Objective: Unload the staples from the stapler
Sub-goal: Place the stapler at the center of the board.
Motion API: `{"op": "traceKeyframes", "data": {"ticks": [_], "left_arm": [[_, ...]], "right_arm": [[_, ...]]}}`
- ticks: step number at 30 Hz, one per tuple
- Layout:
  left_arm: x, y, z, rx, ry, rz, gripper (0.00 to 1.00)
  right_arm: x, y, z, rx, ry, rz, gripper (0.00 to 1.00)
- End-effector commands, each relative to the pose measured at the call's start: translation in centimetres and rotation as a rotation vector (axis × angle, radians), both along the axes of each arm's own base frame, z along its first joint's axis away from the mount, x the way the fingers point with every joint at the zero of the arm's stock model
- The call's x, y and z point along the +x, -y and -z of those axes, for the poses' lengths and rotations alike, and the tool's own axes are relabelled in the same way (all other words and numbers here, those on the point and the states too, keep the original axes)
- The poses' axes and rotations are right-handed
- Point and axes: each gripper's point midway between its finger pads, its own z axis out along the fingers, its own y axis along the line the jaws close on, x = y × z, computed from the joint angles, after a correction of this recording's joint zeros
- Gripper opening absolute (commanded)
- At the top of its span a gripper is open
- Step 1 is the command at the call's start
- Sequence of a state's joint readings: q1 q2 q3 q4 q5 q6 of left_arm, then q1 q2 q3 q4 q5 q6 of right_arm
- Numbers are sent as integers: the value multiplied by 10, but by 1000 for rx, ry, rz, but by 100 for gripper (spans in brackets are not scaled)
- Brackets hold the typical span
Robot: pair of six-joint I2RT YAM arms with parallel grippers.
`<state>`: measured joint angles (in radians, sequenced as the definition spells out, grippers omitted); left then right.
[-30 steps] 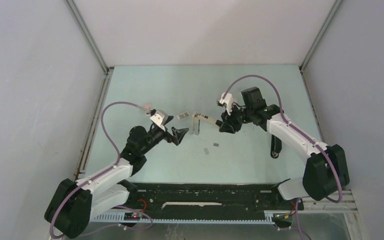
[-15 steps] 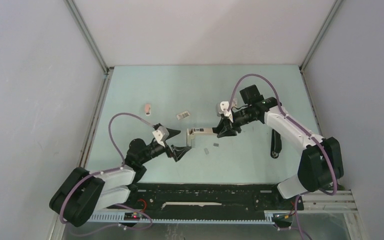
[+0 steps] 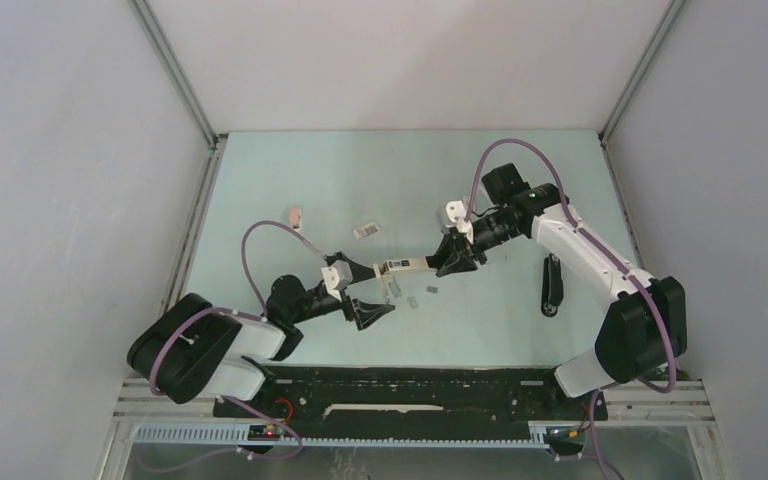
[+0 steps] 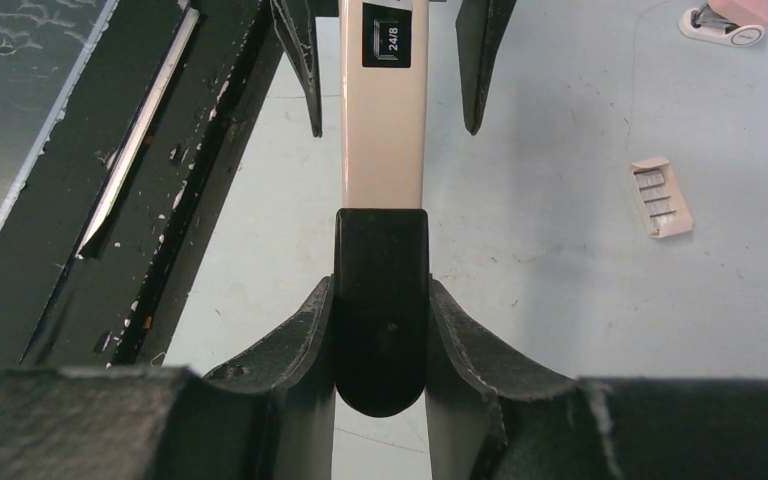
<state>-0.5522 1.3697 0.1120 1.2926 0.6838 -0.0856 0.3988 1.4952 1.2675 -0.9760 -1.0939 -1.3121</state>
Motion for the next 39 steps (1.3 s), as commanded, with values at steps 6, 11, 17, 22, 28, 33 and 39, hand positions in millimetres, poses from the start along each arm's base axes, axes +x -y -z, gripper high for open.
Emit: {"op": "traceKeyframes", "data": {"ticks": [6, 11, 17, 22, 28, 33, 39], "left_arm": [[12, 16, -40, -60, 196, -22, 83], [17, 12, -34, -39, 183, -53, 38], [34, -4, -18, 99, 125, -161, 0], [51, -20, -7, 350, 44, -226, 0], [77, -19, -6, 550, -75, -223, 0], [97, -10, 18, 708, -253, -187, 0], [121, -3, 47, 803, -361, -226, 0]], "right_arm": [[0, -9, -30, 122, 9, -37, 0], [11, -3, -27, 108, 17, -6, 0], [44, 27, 9, -25, 83, 60, 0], [89, 63, 51, -215, 141, 146, 0], [131, 82, 107, -409, 153, 235, 0], [148, 91, 145, -558, 164, 292, 0], [156, 93, 160, -583, 173, 342, 0]]}}
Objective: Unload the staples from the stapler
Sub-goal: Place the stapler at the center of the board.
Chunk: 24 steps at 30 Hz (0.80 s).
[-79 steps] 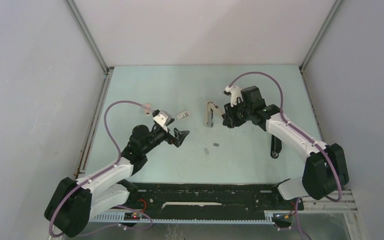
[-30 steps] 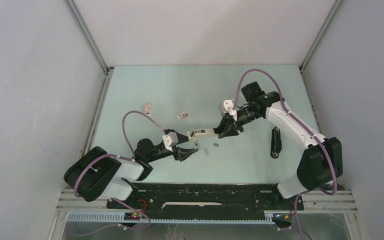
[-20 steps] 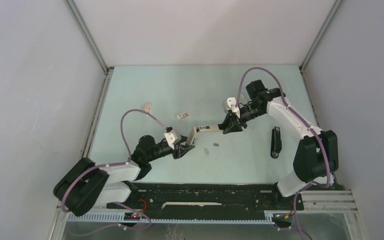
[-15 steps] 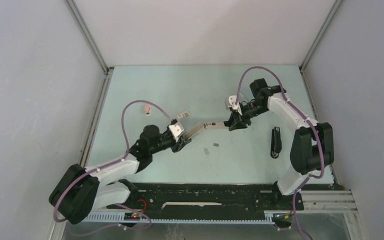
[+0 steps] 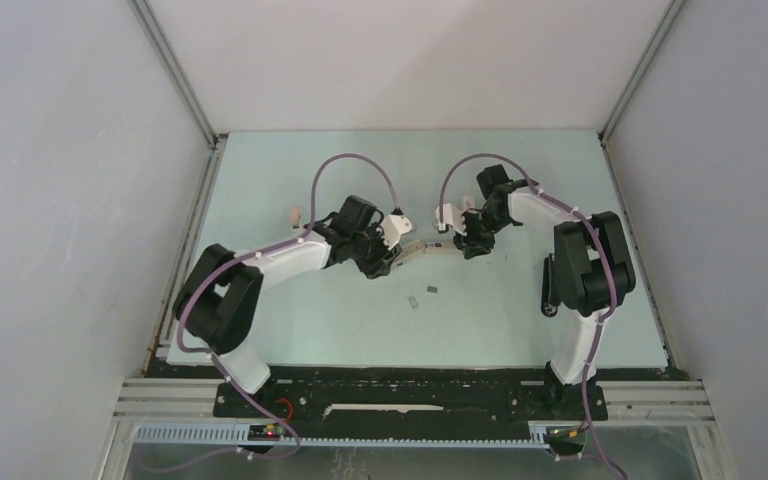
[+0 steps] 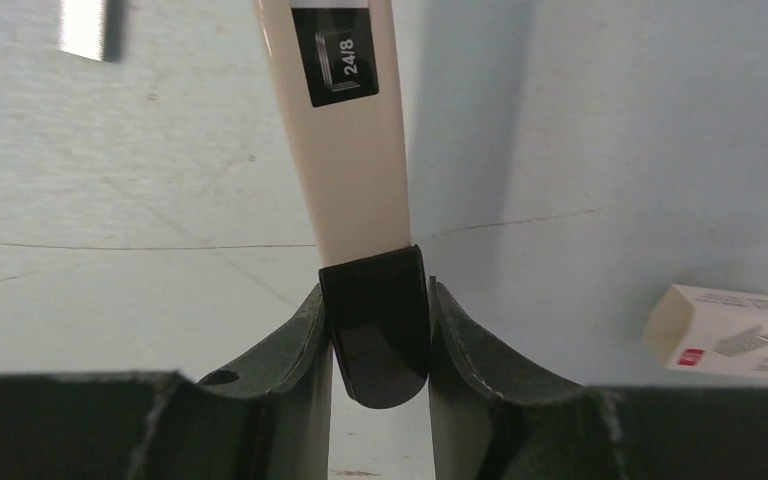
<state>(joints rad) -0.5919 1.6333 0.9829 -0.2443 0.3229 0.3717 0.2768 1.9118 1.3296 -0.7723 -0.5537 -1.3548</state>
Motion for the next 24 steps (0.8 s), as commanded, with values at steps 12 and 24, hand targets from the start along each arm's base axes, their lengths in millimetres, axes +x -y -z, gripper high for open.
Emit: {"op": "traceKeyframes", "data": {"ticks": [12, 24], "left_arm": [[10, 3, 7, 145, 27, -133, 61], [8, -4, -57, -19, 172, -215, 88]], "right_arm": [[7, 16, 15, -107, 119, -22, 45], [-6, 3, -17, -4, 124, -27, 76]]}}
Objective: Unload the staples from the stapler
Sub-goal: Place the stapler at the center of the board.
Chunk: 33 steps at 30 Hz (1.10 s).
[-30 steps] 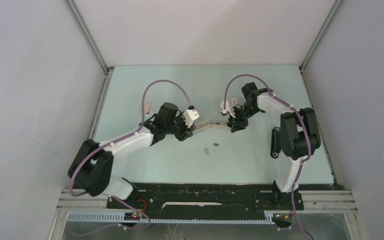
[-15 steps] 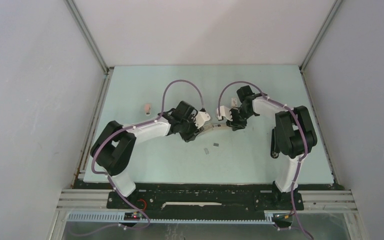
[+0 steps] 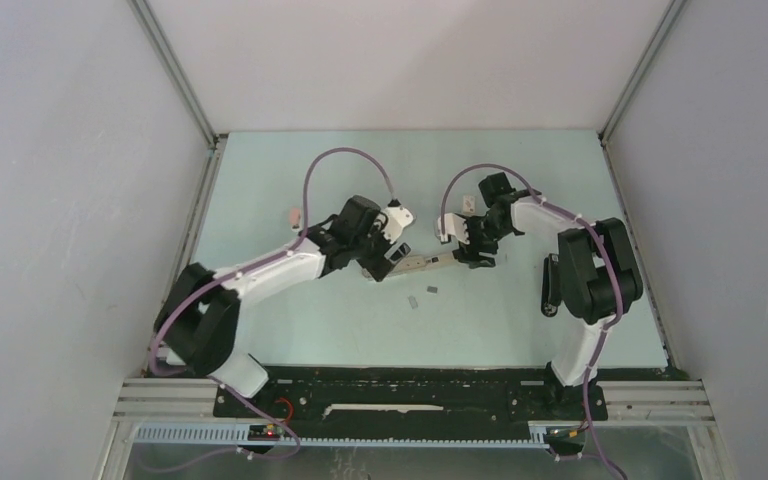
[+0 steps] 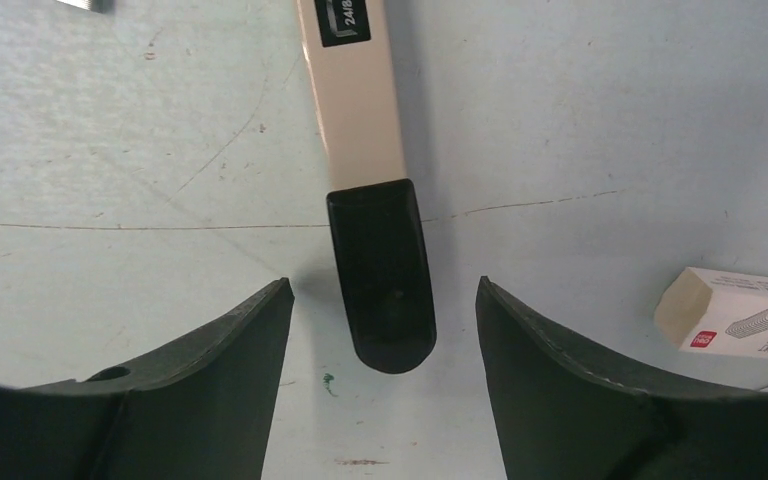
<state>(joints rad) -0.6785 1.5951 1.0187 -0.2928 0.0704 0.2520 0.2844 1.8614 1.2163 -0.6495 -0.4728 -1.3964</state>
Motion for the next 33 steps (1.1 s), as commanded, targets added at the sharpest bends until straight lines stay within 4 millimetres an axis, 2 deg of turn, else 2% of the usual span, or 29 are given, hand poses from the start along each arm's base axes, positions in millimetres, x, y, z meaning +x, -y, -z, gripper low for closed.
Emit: {"op": "traceKeyframes", "data": {"ticks": [1, 4, 7, 9, 12, 15, 19, 21, 25, 28, 33], "left_arm": [[3, -3, -47, -122, 130, -51, 88], [0, -17, -63, -172, 195, -96, 88], [-7, -33, -87, -260, 296, -160, 95], [-13, -44, -106, -349, 369, -210, 100], [-27, -60, -136, -517, 469, -280, 100], [-42, -80, -149, -660, 517, -376, 100], [-54, -108, -149, -775, 554, -518, 100], [-57, -112, -146, -803, 564, -534, 100], [-56, -113, -134, -796, 552, -547, 100], [-54, -114, -124, -746, 533, -553, 100], [-51, -121, -114, -678, 527, -592, 100]], "right_arm": [[-9, -10, -31, 64, 21, -10, 77], [-14, -19, -44, 93, 15, -12, 79], [-22, -34, -63, 141, 23, -36, 82], [-32, -48, -74, 171, 26, -71, 82], [-50, -72, -91, 235, 21, -130, 83], [-63, -94, -111, 310, 29, -176, 85], [-74, -113, -139, 410, 4, -193, 91], [-78, -117, -145, 414, -23, -204, 91], [-81, -123, -137, 374, -48, -230, 91], [-76, -126, -122, 319, -45, -233, 91], [-70, -132, -108, 253, -69, -253, 91]]}}
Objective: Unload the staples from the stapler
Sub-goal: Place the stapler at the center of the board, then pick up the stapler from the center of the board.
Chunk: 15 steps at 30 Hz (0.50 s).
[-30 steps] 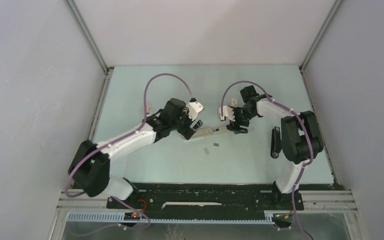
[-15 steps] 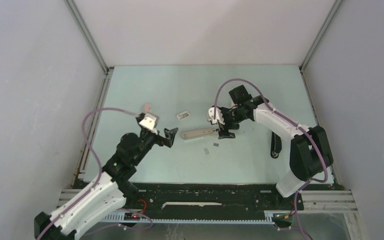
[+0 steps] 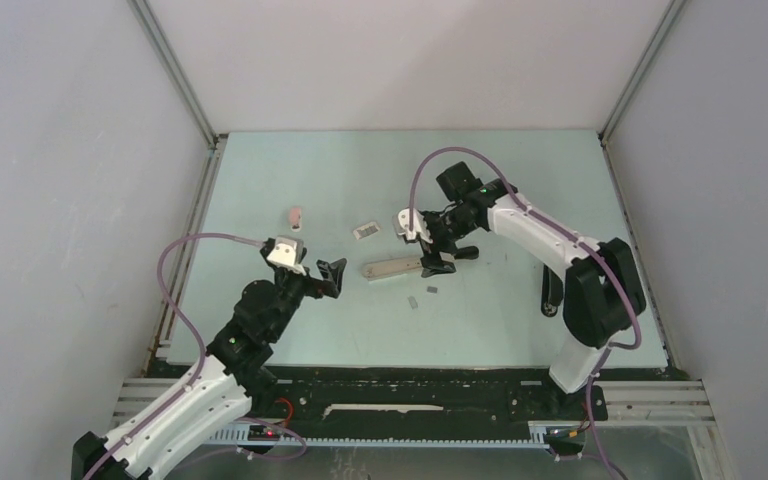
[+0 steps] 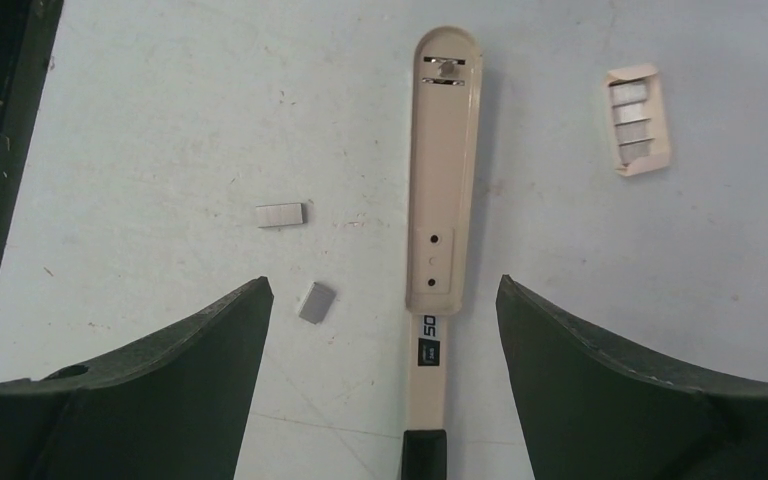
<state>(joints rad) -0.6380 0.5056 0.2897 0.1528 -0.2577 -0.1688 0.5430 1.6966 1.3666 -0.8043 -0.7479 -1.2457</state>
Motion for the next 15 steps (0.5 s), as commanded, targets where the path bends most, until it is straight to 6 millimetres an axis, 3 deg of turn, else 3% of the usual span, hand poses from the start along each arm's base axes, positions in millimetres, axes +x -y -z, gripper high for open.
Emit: {"op": "traceKeyframes", "data": {"ticks": [1, 15], "left_arm": [[5, -10, 0, 1, -5, -66, 100], [8, -24, 6, 24, -2, -134, 100]], "right_arm": [[6, -6, 9, -68, -10, -19, 91], [25, -26, 52, -221, 45, -14, 89]]}}
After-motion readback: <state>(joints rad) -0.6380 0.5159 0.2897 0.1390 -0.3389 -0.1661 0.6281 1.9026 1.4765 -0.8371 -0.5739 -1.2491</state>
